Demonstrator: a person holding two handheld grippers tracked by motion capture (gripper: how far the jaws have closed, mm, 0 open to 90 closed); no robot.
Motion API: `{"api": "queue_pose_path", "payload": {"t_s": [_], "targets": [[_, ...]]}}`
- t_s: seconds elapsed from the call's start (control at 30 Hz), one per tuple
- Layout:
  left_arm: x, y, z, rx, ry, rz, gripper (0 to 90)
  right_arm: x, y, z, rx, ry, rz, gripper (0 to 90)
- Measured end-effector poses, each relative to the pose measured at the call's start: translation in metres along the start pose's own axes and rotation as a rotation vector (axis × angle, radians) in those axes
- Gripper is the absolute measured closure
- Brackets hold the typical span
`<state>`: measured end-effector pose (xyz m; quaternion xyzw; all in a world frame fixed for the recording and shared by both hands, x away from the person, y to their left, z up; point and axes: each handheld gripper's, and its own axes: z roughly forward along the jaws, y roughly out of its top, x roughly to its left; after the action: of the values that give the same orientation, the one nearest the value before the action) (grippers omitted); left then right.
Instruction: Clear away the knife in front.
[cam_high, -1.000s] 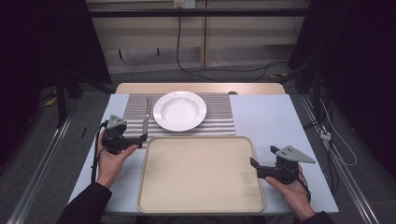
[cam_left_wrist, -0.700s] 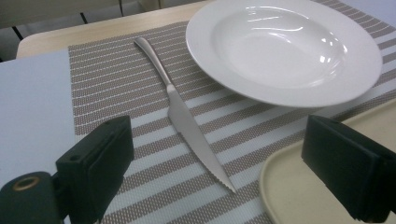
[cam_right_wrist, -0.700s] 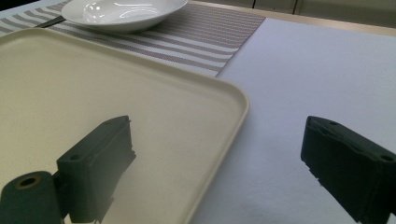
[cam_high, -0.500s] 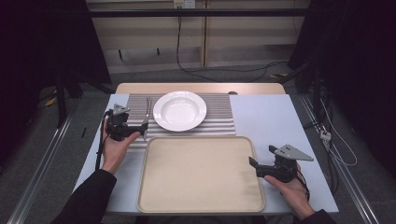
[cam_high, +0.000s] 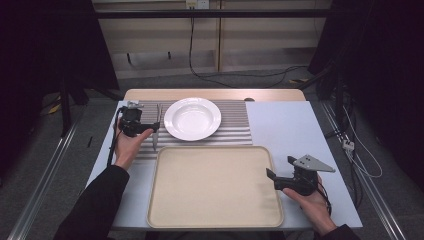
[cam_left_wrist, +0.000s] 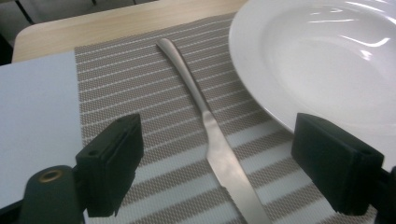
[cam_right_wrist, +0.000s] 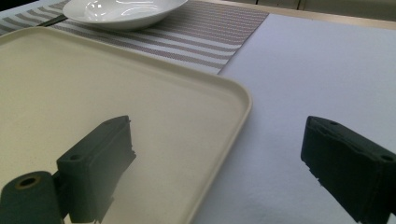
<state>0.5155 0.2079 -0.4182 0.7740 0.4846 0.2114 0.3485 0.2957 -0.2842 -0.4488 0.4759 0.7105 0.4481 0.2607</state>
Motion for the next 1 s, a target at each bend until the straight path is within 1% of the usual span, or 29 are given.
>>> {"api": "queue_pose_path", "payload": {"t_s": [0.03, 0.07, 0.1, 0.13, 0.17, 0.2, 0.23, 0.27, 0.3, 0.37, 0.4, 0.43, 0.47, 0.5, 0.53, 0.57, 0.6, 0.63, 0.67, 0.7, 0.73, 0.77, 0.8, 0.9, 0.97, 1.0], "targets": [[0.002, 0.003, 0.003, 0.005, 0.012, -0.003, 17.3, 0.0, 0.0, 0.0, 0.0, 0.0, 0.0, 8.9], [0.004, 0.006, 0.006, 0.012, 0.018, 0.002, 20.7, 0.0, 0.0, 0.0, 0.002, 0.0, -0.003, 8.9], [0.004, 0.008, 0.01, 0.008, 0.027, -0.007, 20.7, 0.0, 0.0, 0.0, 0.002, 0.0, -0.003, 8.9], [0.007, 0.01, 0.014, 0.022, 0.036, 0.008, 22.5, 0.0, 0.0, 0.0, 0.001, 0.002, 0.0, 8.9], [0.007, 0.012, 0.019, 0.022, 0.048, 0.001, 22.5, 0.0, 0.0, 0.0, 0.001, 0.002, 0.0, 8.9], [0.008, 0.014, 0.024, 0.038, 0.056, 0.016, 24.3, -0.001, 0.0, 0.0, 0.002, 0.004, 0.002, 8.9], [0.011, 0.015, 0.028, 0.063, 0.055, 0.025, 25.5, -0.001, 0.0, 0.001, 0.006, 0.005, 0.003, 8.9], [0.012, 0.016, 0.033, 0.072, 0.058, 0.005, 25.5, -0.001, 0.0, 0.001, 0.006, 0.005, 0.003, 8.9], [0.013, 0.017, 0.037, 0.083, 0.063, 0.002, 28.9, -0.001, 0.0, 0.001, 0.007, 0.008, 0.004, 8.9], [0.015, 0.019, 0.043, 0.103, 0.072, 0.003, 30.3, -0.001, 0.0, 0.001, 0.007, 0.009, 0.005, 8.9], [0.015, 0.02, 0.046, 0.112, 0.071, 0.008, 34.4, -0.001, 0.0, 0.001, 0.006, 0.01, 0.005, 8.9], [0.014, 0.022, 0.049, 0.112, 0.068, -0.003, 35.5, -0.001, 0.0, 0.001, 0.007, 0.01, 0.003, 9.0], [0.014, 0.023, 0.052, 0.115, 0.075, -0.005, 37.4, -0.001, 0.0, 0.001, 0.009, 0.011, 0.005, 9.0], [0.012, 0.024, 0.056, 0.123, 0.077, 0.002, 41.4, -0.001, 0.0, 0.002, 0.01, 0.011, 0.006, 9.0], [0.011, 0.025, 0.059, 0.135, 0.072, -0.003, 41.4, -0.001, 0.0, 0.002, 0.01, 0.011, 0.006, 9.0], [0.01, 0.025, 0.063, 0.146, 0.067, -0.01, 43.6, -0.001, 0.0, 0.002, 0.01, 0.012, 0.004, 9.0], [0.009, 0.026, 0.067, 0.153, 0.067, -0.009, 49.3, -0.001, 0.0, 0.002, 0.01, 0.014, 0.004, 9.0], [0.009, 0.026, 0.07, 0.163, 0.075, -0.005, 51.9, -0.001, 0.0, 0.002, 0.01, 0.015, 0.004, 9.0], [0.008, 0.027, 0.073, 0.165, 0.084, -0.016, 54.4, -0.001, 0.0, 0.002, 0.009, 0.016, 0.004, 9.0], [0.009, 0.027, 0.075, 0.163, 0.078, -0.028, 58.5, -0.001, 0.0, 0.002, 0.008, 0.016, 0.005, 9.0], [0.009, 0.027, 0.076, 0.163, 0.072, -0.035, 58.5, -0.001, 0.0, 0.002, 0.008, 0.016, 0.005, 9.0], [0.009, 0.027, 0.078, 0.17, 0.067, -0.042, 62.5, -0.001, 0.0, 0.001, 0.008, 0.017, 0.006, 9.0], [0.009, 0.028, 0.079, 0.176, 0.056, -0.056, 64.6, -0.001, 0.0, 0.001, 0.008, 0.018, 0.007, 9.0], [0.009, 0.03, 0.082, 0.193, 0.054, -0.071, 67.1, -0.001, 0.0, 0.001, 0.007, 0.019, 0.007, 9.0], [0.008, 0.032, 0.083, 0.207, 0.056, -0.06, 69.0, -0.001, 0.0, 0.001, 0.007, 0.02, 0.005, 9.0], [0.008, 0.033, 0.084, 0.212, 0.05, -0.067, 72.4, -0.001, 0.0, 0.002, 0.007, 0.022, 0.005, 9.0]]}}
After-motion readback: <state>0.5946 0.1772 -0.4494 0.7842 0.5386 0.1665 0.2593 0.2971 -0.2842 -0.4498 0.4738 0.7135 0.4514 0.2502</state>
